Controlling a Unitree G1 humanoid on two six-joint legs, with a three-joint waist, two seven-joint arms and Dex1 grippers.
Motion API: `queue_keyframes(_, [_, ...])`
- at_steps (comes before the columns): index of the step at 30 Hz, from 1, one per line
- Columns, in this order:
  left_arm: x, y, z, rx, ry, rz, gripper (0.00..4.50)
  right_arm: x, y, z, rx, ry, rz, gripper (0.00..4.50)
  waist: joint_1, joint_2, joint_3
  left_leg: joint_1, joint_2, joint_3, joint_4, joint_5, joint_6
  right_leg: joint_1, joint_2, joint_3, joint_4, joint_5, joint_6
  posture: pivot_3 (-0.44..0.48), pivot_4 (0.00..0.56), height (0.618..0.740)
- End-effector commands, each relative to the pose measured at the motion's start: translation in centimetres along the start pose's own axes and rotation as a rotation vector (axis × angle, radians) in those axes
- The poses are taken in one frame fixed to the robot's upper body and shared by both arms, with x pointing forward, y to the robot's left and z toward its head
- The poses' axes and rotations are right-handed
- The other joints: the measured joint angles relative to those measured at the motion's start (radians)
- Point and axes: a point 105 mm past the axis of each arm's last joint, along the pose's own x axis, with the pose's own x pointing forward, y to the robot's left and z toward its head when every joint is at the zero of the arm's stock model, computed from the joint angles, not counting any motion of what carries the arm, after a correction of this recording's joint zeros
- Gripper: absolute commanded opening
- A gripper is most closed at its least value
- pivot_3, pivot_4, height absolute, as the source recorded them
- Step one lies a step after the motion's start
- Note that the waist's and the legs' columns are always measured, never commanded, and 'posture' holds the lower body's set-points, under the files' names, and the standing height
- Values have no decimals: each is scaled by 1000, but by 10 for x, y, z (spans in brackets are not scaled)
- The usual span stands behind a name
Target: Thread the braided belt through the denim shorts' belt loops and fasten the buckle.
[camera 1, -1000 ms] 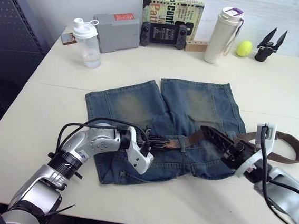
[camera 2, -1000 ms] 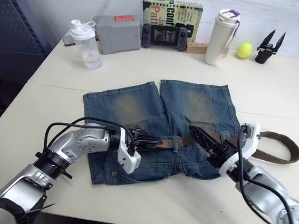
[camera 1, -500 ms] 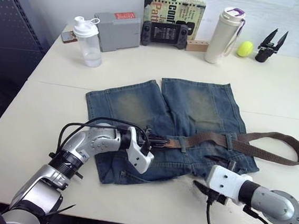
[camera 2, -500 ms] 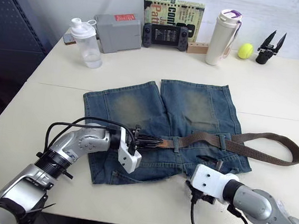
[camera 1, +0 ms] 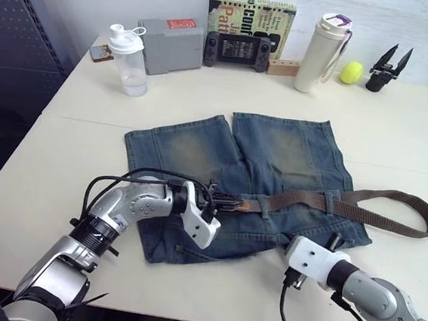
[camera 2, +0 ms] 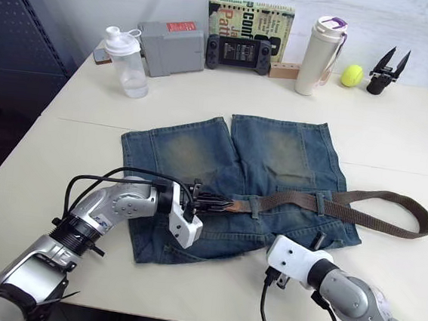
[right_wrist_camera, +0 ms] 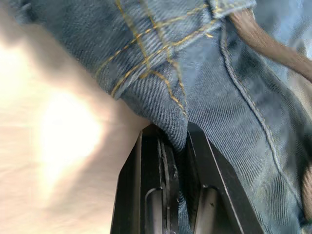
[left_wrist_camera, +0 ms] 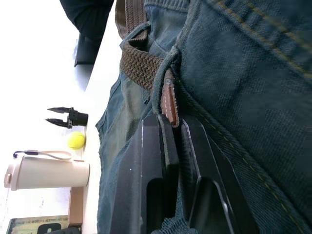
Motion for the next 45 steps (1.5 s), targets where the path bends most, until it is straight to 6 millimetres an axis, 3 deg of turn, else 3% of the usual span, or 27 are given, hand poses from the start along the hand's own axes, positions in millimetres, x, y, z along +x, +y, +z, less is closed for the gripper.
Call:
queue_keyframes(1, [-1,17,8,75,-24,38,0,-14,-38,-63,27,278,-158,105,3,0,0,0,0,0,0,0,0,0,0,0,0,0,0,0,150,731])
queue_keyframes(5, [-1,19,12,84,-32,43,0,-33,-71,-96,36,445,-297,105,23,0,0,0,-1,1,0,0,0,1,-1,0,-1,0,1,0,150,731])
queue_keyframes(9, [-1,19,15,88,-40,45,0,-41,-87,-109,40,517,-370,105,32,0,0,-2,-1,4,0,0,1,0,-1,-2,-2,0,1,0,150,731])
queue_keyframes(19, [-1,20,16,89,-38,53,0,-28,-80,-101,31,492,-338,105,27,0,0,-4,-3,5,0,0,0,0,-1,-4,-3,0,1,0,150,731])
queue_keyframes(22, [-1,20,15,86,-33,56,0,-27,-76,-89,81,435,-307,105,25,0,0,-3,-3,5,0,0,0,0,0,-4,-3,0,1,0,150,731])
queue_keyframes(24, [-1,20,15,86,-31,57,0,-31,-80,-83,130,404,-325,902,24,0,0,-3,-2,4,0,0,0,0,0,-5,-3,0,1,0,150,731])
queue_keyframes(28, [-1,20,16,84,-31,66,0,-50,-90,-78,216,377,-319,1944,24,1,0,-4,-2,5,0,0,0,0,1,-5,-3,0,1,0,150,731])
queue_keyframes(29, [-1,20,16,84,-30,67,0,-57,-92,-77,246,376,-303,2517,23,1,0,-4,-2,4,-1,0,0,0,0,-5,-3,0,1,0,150,731])
queue_keyframes(31, [-2,20,15,85,-28,76,0,-65,-95,-60,358,307,-259,3116,21,1,0,-4,-2,5,0,0,0,0,1,-4,-3,0,1,0,150,731])
queue_keyframes(34, [-2,20,15,75,-25,79,0,-62,-73,-27,662,153,-57,4420,14,1,0,-3,-1,3,0,0,0,-1,1,-3,-1,0,1,0,150,731])
queue_keyframes(39, [-1,22,15,81,-24,93,0,-57,-22,25,1014,-85,357,4420,17,2,0,-2,0,0,-1,0,0,-2,3,-2,0,1,0,0,150,731])
queue_keyframes(41, [-2,23,14,83,-22,99,0,-52,-14,36,1078,-152,415,4420,18,1,0,-3,-1,0,0,0,0,-2,2,-2,0,1,0,0,150,731])
queue_keyframes(45, [-3,28,15,107,-22,125,0,-21,-3,48,1401,-357,426,4420,17,2,-1,-3,-1,1,0,0,0,-2,2,-2,2,1,0,0,150,731])
